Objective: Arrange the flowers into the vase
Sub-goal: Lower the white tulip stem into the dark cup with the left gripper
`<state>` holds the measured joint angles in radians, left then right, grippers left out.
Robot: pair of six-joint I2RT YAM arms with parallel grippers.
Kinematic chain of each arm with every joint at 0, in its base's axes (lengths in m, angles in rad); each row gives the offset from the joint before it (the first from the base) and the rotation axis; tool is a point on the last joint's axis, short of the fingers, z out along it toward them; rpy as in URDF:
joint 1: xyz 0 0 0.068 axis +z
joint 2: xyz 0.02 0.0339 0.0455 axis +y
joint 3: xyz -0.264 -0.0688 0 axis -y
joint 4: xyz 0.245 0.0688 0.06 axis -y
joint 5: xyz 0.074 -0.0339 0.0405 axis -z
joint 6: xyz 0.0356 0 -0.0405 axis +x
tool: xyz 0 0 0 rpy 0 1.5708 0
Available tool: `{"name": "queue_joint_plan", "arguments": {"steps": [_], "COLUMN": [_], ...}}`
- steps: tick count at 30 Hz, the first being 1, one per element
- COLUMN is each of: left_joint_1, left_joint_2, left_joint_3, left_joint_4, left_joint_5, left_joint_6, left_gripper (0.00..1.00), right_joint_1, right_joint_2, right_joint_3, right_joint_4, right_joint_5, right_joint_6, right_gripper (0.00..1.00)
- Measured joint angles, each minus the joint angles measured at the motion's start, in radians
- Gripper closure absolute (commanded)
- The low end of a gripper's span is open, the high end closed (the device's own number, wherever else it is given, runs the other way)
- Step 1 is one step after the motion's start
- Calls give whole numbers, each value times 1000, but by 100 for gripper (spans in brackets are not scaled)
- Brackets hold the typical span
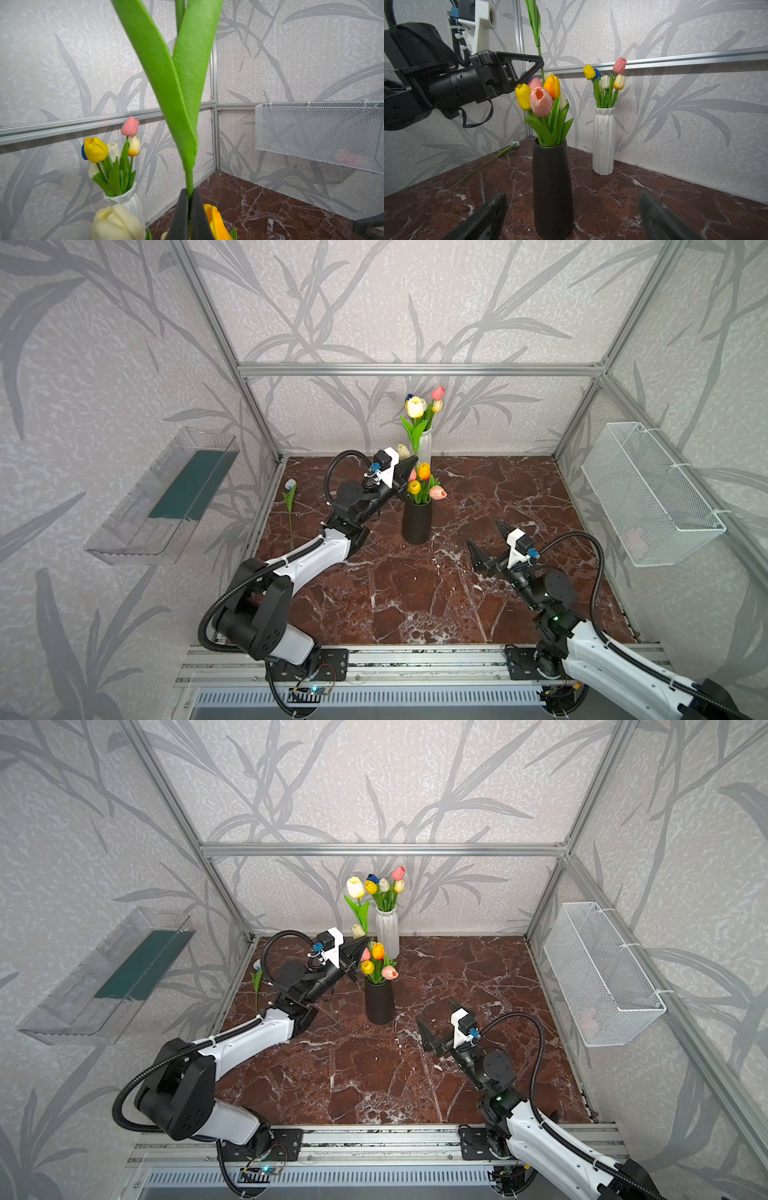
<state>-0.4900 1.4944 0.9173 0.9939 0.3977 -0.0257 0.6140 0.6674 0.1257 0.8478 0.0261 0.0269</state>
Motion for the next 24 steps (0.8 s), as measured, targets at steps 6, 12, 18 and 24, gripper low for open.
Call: {"name": "queue_joint_plan", "arguments": {"steps": [6,12,18,24], "left_joint_1": [-23,-43,-53,-55], "left_joint_2": [1,1,1,2], "left_joint_3": [-27,-76,-83,-82], "left_joint_4": [19,24,19,-9], "left_joint_5": [-3,-9,-22,-30], "left_joint_6": [6,10,33,64], "left_gripper": [100,100,100,100], "right_joint_1": [0,0,0,0], "right_joint_2": [0,0,2,11], "right_joint_3": [0,0,0,0], "right_joint_4": [0,0,1,5], "right_joint_5": [0,-1,-4,-9], "right_joint_6": [-2,-2,-2,-2], "right_gripper": [1,1,1,1]}}
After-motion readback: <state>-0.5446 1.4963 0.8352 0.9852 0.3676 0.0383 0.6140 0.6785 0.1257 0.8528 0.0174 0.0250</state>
